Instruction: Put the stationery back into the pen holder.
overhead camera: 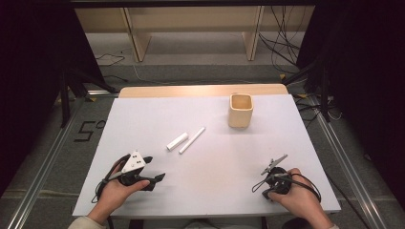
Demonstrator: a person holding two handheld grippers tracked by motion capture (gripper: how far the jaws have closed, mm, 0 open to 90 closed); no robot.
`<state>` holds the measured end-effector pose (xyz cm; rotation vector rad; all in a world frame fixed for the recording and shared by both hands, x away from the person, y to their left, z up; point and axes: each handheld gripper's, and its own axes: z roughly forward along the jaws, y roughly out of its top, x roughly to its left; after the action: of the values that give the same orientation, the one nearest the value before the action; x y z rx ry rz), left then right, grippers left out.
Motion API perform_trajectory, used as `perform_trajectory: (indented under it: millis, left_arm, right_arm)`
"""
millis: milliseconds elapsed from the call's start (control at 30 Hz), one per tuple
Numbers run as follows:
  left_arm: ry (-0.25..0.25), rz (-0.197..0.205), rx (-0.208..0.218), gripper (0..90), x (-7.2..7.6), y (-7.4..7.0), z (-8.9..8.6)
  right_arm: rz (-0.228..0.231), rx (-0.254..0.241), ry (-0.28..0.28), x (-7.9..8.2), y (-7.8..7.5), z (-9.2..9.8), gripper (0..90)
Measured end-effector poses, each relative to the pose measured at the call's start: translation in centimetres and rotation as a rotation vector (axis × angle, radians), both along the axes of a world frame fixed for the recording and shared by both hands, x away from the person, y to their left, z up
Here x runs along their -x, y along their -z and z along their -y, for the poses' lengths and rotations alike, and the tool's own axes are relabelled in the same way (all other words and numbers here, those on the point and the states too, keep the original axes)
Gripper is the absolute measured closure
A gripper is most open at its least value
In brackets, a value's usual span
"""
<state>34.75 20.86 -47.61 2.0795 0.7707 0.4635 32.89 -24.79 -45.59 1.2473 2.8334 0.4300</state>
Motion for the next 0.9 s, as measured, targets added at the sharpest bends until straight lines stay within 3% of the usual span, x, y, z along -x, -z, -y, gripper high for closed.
perform_trajectory:
  millis: [233, 533, 700, 900]
  left_arm:
    - [-0.001, -0.002, 0.001, 21.6, 0.0, 0.0, 0.1]
    - [0.001, -0.003, 0.000, 21.6, -0.1, 0.0, 0.1]
    - [0.000, -0.003, 0.001, 21.7, -0.1, 0.0, 0.1]
    - [0.004, -0.004, -0.002, 21.7, -0.1, 0.0, 0.2]
  right_arm:
    - [0.007, 0.020, 0.094, 0.3, -0.2, 2.6, 90.0]
    - [0.008, 0.041, 0.145, 0.3, -0.3, 3.8, 90.0]
    - [0.008, 0.038, 0.143, 0.3, -0.5, 3.8, 89.2]
    - [0.055, 0.012, 0.125, -0.2, -1.8, 3.3, 84.7]
